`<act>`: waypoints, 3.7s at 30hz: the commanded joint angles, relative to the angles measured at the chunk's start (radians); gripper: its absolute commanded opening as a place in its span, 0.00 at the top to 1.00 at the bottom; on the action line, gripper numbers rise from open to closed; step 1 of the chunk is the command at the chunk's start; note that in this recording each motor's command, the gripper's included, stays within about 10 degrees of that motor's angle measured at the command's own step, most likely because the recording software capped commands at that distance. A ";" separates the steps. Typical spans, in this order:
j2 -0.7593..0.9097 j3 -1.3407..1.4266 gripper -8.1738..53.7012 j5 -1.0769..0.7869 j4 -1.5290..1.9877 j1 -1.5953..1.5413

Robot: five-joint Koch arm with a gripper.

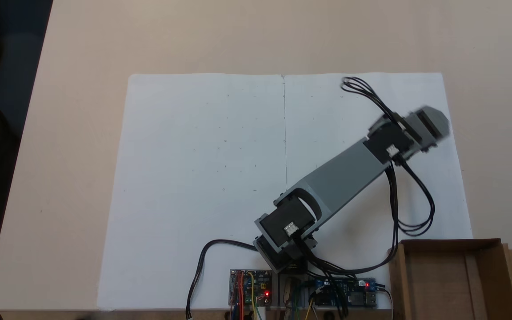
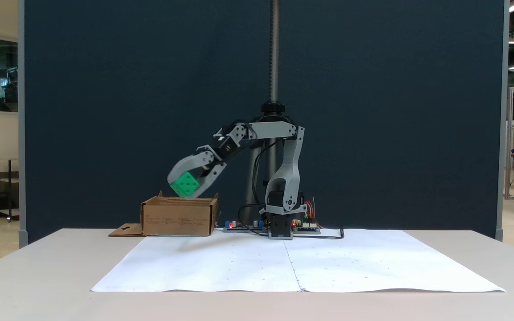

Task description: Grasp a green dice and put it in the bin.

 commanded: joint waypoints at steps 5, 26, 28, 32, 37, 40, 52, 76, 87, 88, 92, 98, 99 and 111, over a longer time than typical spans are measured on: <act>0.087 -0.077 0.67 -0.005 -0.049 0.287; -0.028 -0.061 0.67 -0.173 0.164 0.857; -0.046 -0.064 0.67 -0.175 0.149 0.867; -0.080 -0.069 0.67 -0.192 0.112 0.920; -0.089 -0.067 0.44 -0.193 0.120 0.940; -0.091 -0.067 0.25 -0.192 0.126 0.940; 0.083 -0.101 0.21 -0.048 0.143 0.904; 0.190 -0.117 0.16 0.123 0.029 -0.590; 0.222 0.239 0.16 -0.169 -0.122 -0.922; 0.222 0.295 0.16 -0.202 -0.158 -0.933; 0.238 0.482 0.16 -0.236 -0.293 -0.946; 0.279 0.730 0.16 -0.230 -0.500 -0.934; 0.290 0.773 0.16 -0.230 -0.533 -0.933; 0.420 1.108 0.16 -0.212 -0.948 -0.948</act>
